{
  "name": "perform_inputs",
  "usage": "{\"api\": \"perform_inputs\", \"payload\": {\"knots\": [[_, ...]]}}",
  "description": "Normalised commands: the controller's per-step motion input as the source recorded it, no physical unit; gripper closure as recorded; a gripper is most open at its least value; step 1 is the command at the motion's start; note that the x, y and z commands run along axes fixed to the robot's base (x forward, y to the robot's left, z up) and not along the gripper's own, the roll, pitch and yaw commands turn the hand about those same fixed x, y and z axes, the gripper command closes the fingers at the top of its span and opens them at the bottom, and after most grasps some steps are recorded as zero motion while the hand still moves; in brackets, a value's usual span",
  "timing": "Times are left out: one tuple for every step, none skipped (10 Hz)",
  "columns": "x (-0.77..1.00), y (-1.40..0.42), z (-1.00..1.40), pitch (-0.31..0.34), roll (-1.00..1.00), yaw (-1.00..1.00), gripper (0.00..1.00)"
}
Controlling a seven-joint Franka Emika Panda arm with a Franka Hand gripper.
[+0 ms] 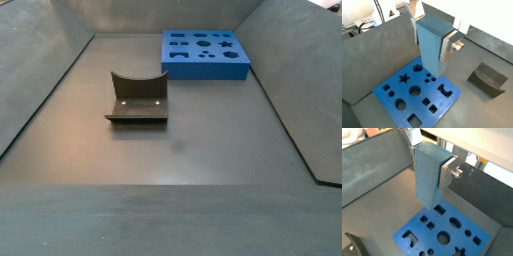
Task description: Insert the rectangle object.
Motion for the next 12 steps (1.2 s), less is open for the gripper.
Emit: {"api": "perform_inputs", "payload": {"knots": [[0.13, 0.33, -0.85, 0.069, 0.09, -0.32, 1.0], [0.11, 0.16, -0.63, 0.017, 0.06, -0.21, 1.0], [0.07, 0.1, -0.49, 0.0, 0.06, -0.16, 1.0], [-0.01, -0.23, 0.86, 0.128, 0.01, 0.08, 1.0], [-0.05, -0.23, 0.97, 0.147, 0.0, 0.11, 1.0], [-0.04, -0.15, 0.64, 0.148, 0.0, 0.09, 1.0], [0.03, -0.08, 0.29, 0.125, -0.02, 0.05, 1.0], [0.22, -0.72, -0.67, -0.101, 0.0, -0.17, 1.0], [0.17, -0.69, -0.61, -0.104, -0.03, -0.2, 1.0], [0.17, -0.69, -0.61, -0.103, -0.03, -0.2, 1.0], [0.31, -0.61, -0.78, -0.097, 0.0, -0.19, 1.0], [0.53, -0.49, -1.0, -0.02, 0.0, -0.17, 1.0]]}}
